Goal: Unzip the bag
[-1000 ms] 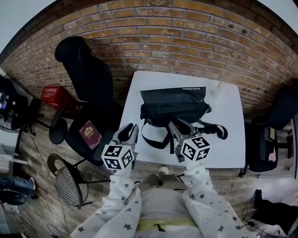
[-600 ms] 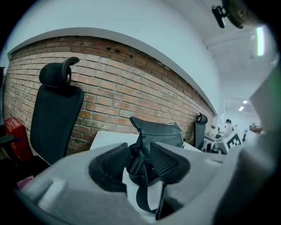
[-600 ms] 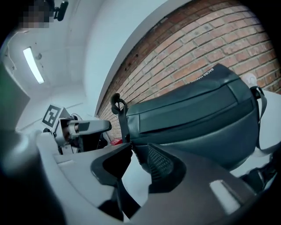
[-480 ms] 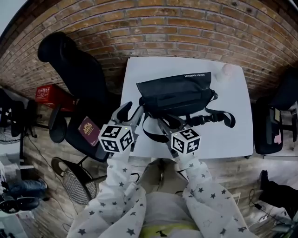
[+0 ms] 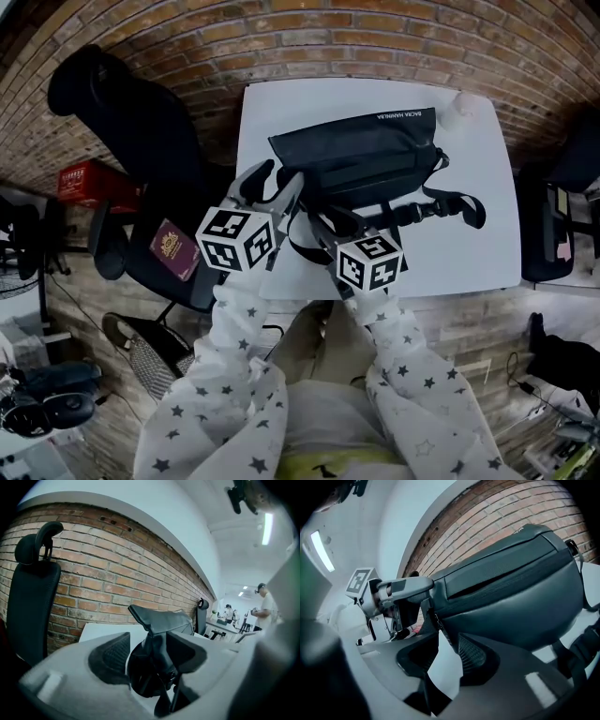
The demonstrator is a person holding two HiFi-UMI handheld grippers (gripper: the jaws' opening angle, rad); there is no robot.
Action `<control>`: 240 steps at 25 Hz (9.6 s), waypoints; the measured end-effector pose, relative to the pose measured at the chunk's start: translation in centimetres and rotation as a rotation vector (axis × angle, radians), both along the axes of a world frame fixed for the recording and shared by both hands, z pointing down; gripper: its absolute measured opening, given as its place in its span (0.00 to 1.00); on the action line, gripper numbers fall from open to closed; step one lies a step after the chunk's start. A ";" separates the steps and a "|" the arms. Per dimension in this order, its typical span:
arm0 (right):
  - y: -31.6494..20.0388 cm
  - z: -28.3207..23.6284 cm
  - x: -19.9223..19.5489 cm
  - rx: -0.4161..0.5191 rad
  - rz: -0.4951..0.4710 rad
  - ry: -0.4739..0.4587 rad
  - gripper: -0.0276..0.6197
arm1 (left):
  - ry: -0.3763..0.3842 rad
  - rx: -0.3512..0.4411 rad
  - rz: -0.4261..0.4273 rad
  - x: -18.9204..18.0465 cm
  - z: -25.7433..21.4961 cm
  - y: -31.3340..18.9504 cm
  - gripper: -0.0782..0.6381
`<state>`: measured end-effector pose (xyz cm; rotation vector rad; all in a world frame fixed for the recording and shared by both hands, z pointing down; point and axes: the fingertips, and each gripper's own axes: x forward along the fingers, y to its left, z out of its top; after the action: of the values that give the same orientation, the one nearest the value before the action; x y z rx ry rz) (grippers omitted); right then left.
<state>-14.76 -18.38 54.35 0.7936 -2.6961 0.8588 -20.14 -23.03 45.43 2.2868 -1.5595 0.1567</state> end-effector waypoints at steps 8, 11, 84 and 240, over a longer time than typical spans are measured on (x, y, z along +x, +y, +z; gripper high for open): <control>0.1 1.0 -1.4 0.002 0.023 0.043 0.25 | 0.001 0.000 0.062 0.7 0.6 -1.4 0.44; -0.2 1.4 -1.7 0.011 0.052 0.076 0.22 | 0.010 -0.002 0.073 0.7 0.8 -1.8 0.44; -4.0 -2.3 7.7 0.097 -0.068 0.248 0.06 | -0.002 0.058 0.083 1.9 1.7 -1.8 0.31; -7.2 -22.3 23.7 0.521 0.262 -0.173 0.05 | -0.072 0.315 -0.233 2.1 -11.9 6.5 0.11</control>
<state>8.96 -25.61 32.01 1.2491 -3.0610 0.2643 -18.04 -16.57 33.55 2.3211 -1.9953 -0.0747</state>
